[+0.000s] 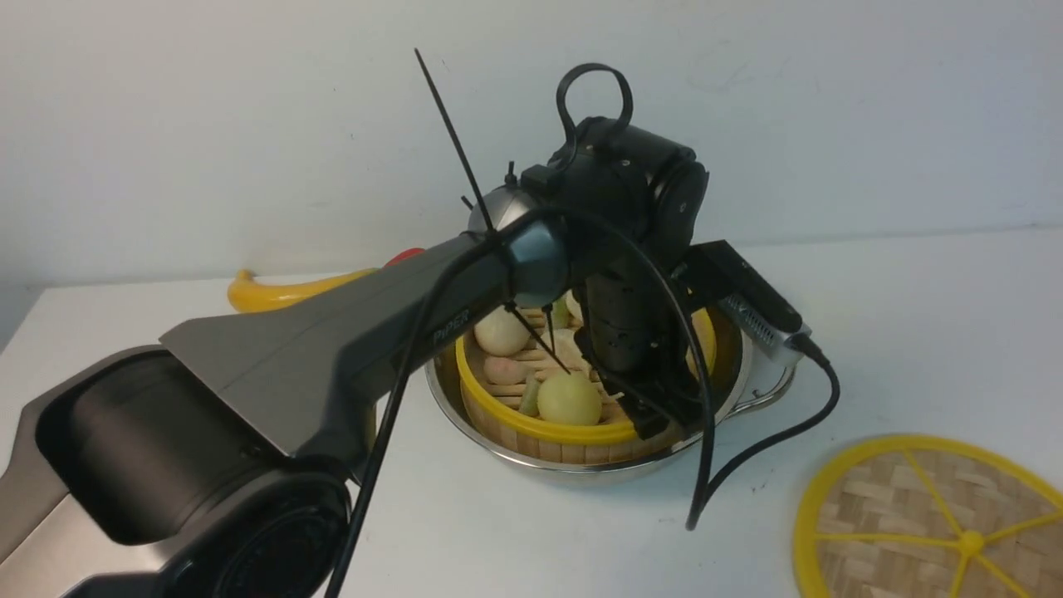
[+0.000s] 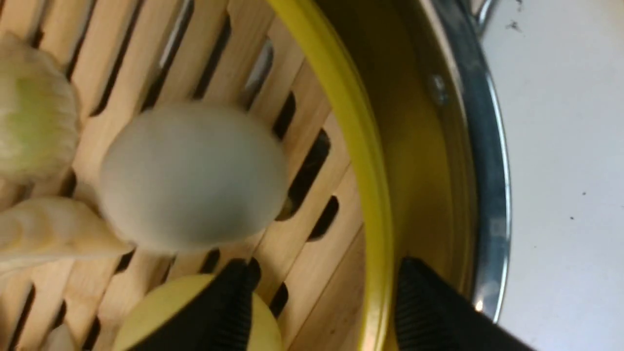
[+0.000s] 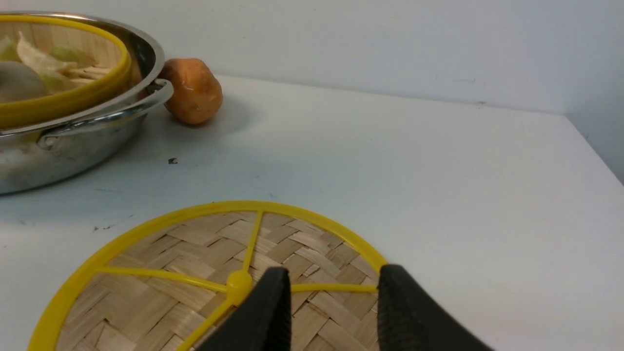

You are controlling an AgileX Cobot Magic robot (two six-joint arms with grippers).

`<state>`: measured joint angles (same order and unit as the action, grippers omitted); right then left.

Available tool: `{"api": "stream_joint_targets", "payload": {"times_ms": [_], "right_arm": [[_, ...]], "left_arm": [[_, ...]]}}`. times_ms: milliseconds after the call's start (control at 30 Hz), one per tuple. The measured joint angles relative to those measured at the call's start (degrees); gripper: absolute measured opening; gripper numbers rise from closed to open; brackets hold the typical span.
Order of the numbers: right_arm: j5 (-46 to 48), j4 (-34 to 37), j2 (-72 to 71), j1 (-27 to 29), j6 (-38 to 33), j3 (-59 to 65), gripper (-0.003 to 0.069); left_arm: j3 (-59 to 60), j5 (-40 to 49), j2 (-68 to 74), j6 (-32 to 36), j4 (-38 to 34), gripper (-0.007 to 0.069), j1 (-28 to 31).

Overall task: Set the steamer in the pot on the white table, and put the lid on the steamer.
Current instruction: 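Place the bamboo steamer basket with dumplings into the steel pot with the left gripper, then move the gripper down to the bamboo steamer lid and grasp its center knob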

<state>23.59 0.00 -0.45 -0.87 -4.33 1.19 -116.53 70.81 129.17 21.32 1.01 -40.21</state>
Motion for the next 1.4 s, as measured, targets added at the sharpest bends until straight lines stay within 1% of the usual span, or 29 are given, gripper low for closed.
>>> {"api": "stream_joint_targets", "payload": {"times_ms": [100,367,733,933,1100,1300,1400], "right_arm": [[0.00,0.00,0.00,0.00,0.00,0.00,0.0241],[0.00,0.00,0.00,0.00,0.00,0.00,0.0241],[0.00,0.00,0.00,0.00,0.00,0.00,0.0241],[0.00,0.00,0.00,0.00,0.00,0.00,0.0241],[0.00,0.00,0.00,0.00,0.00,0.00,0.0241],[0.00,0.00,0.00,0.00,0.00,0.00,0.0241],[0.00,0.00,0.00,0.00,0.00,0.00,0.0241]], "left_arm": [[-0.83,0.00,-0.69,-0.81,0.12,0.0421,0.00],[-4.94,0.00,-6.53,-2.82,0.47,0.0421,0.00],[-8.86,0.88,-16.38,-5.71,3.87,0.0417,0.00],[-9.73,1.09,-23.39,-10.56,2.98,0.0382,0.00],[-9.84,1.04,-27.06,-15.90,1.52,0.0336,0.00],[-10.02,1.09,-26.72,-17.26,1.25,0.0300,0.00],[-10.02,1.09,-25.92,-17.00,1.31,0.0300,0.00]]}}
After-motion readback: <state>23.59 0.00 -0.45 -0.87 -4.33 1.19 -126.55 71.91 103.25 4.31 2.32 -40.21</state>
